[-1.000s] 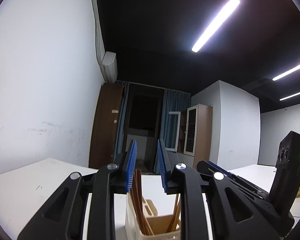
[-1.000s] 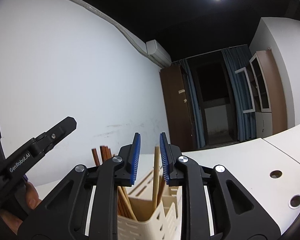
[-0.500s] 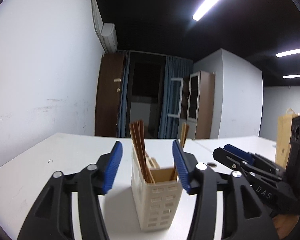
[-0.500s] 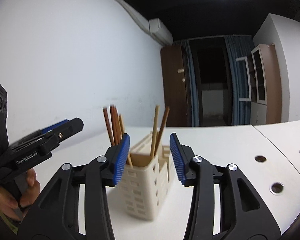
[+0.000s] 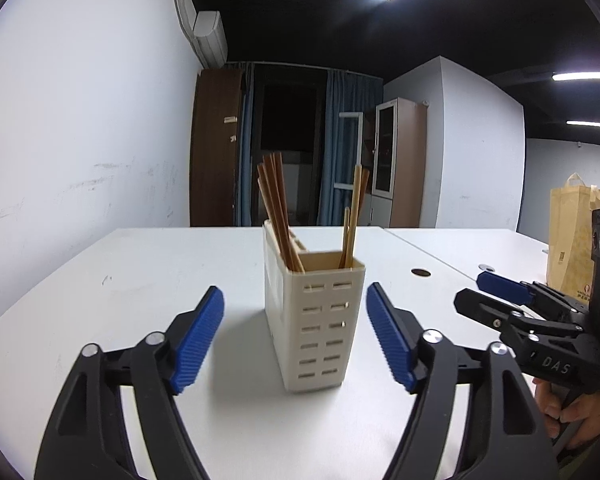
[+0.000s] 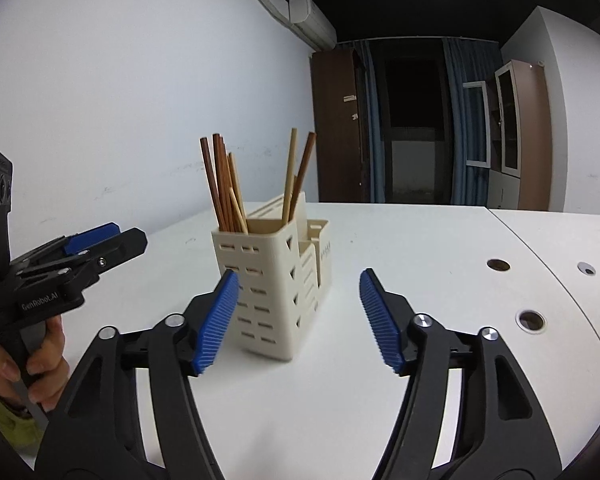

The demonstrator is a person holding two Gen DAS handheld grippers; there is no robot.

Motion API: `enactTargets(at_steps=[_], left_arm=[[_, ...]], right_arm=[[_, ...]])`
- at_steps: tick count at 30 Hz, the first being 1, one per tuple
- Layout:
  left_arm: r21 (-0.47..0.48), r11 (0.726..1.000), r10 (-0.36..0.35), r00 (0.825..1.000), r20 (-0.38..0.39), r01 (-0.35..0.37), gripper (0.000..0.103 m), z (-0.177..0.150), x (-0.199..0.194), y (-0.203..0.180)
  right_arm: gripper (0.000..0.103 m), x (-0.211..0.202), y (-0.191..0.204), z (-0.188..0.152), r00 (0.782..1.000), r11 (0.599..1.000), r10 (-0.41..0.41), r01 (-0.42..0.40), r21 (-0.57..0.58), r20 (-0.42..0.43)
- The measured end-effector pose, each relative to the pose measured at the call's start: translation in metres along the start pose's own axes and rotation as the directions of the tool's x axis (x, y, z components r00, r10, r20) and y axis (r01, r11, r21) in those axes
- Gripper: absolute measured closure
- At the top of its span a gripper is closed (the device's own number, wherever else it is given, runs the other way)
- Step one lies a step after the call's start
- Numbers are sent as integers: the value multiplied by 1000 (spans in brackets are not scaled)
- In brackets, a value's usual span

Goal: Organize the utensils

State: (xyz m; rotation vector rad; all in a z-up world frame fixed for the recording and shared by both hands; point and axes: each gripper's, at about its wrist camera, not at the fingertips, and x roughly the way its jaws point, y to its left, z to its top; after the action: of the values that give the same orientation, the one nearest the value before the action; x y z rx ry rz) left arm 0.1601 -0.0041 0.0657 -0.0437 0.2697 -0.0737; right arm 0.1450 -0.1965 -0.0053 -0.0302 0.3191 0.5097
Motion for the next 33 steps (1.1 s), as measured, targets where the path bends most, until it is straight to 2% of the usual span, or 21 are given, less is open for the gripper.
enactTargets(at_steps=[4, 11, 16, 19, 23, 26, 33], left_arm=[[9, 1000, 5, 1000, -24, -5, 22, -11, -9, -4], [10, 1000, 3, 998, -57, -2, 16, -20, -17, -5], [30, 999, 17, 1000, -10, -16, 10, -25, -32, -8], [25, 1000, 9, 1000, -16, -9, 6, -28, -37, -9], [29, 999, 18, 999, -29, -17, 6, -36, -41, -13], [32, 999, 31, 996, -81, -28, 6, -43, -38, -12], [25, 999, 44, 995, -85, -42, 6, -43, -40, -9]], right_arm=[[30, -7, -6, -13, 1000, 1000, -2, 2, 19, -27], [18, -16, -5, -22, 1000, 1000, -5, 5, 6, -24], [9, -22, 0, -24, 1000, 1000, 5, -5, -9, -13], [9, -26, 1, -25, 1000, 1000, 13, -13, -7, -7], [9, -29, 4, -29, 1000, 1000, 19, -19, -22, -9], [8, -30, 6, -33, 1000, 999, 27, -28, -36, -11], [8, -29, 11, -35, 999, 998, 41, -42, -52, -25]])
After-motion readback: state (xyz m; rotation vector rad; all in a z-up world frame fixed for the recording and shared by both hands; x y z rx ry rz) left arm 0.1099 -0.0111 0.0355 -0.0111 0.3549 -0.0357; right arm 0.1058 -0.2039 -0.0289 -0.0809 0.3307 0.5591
